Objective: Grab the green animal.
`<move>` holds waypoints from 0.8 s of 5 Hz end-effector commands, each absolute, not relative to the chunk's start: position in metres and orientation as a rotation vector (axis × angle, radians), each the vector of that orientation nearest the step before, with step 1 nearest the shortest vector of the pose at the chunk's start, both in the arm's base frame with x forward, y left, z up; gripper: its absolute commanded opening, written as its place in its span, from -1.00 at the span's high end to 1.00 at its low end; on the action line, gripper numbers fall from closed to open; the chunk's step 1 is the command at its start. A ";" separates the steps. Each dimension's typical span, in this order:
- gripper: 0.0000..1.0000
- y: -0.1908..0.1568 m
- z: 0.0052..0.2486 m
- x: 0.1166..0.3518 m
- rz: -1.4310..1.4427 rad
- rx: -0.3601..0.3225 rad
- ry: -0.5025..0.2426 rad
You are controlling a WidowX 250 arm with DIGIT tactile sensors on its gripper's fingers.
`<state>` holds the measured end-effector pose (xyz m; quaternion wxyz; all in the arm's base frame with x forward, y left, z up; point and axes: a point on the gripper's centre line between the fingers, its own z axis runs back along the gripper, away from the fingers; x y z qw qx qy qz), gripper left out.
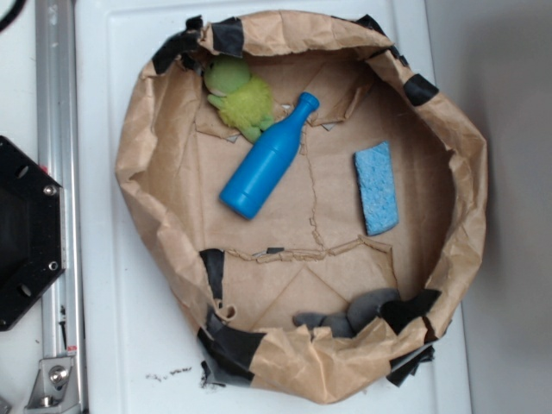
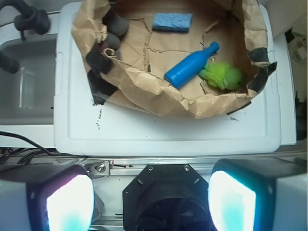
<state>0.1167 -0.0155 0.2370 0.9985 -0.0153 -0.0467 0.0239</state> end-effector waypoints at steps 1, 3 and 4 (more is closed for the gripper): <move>-1.00 -0.015 0.237 0.117 0.048 -0.031 -0.093; -1.00 0.018 0.204 0.195 -0.309 0.083 -0.103; -1.00 0.034 0.180 0.213 -0.340 0.119 -0.058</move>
